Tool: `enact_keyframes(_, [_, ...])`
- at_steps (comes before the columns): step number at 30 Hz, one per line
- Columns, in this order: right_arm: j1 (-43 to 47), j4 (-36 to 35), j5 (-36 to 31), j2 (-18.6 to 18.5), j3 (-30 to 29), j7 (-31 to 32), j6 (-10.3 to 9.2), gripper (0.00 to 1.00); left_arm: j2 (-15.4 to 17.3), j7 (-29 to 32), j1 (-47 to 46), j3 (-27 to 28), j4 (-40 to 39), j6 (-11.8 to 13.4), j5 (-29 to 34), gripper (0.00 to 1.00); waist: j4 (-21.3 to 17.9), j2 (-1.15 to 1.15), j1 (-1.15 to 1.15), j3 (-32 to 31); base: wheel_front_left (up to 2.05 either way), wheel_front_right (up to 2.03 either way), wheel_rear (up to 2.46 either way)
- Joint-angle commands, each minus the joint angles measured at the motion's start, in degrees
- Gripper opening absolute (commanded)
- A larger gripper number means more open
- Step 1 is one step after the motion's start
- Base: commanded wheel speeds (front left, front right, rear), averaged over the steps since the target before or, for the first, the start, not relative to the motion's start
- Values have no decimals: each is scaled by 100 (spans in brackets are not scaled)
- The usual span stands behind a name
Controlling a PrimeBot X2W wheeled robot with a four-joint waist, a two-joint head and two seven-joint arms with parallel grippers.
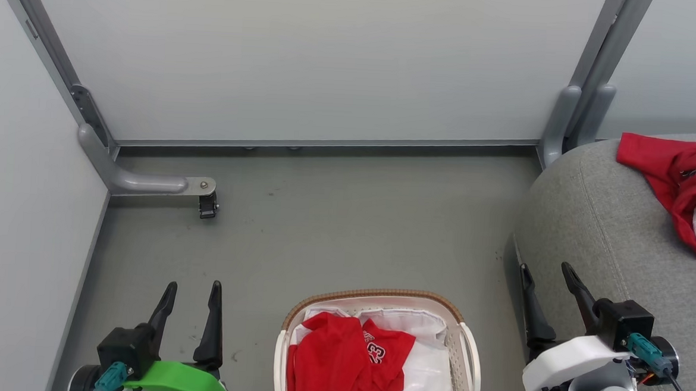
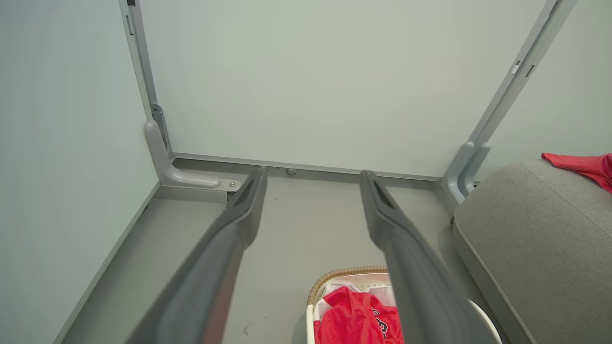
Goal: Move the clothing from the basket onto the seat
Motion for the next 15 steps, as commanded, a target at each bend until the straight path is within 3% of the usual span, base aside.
enact_keyframes(1, [53, -22, 24, -24, -12, -28, -8, 100, -1, 3, 34, -1, 14, -19, 31, 100, -5, 13, 0, -3, 0, 0, 0])
enact_keyframes(15, [-9, -98, -27, -23, -72, -28, -8, 100, -1, 3, -38, -125, 4, -19, 39, 100, -59, 13, 0, 109, 0, 0, 0])
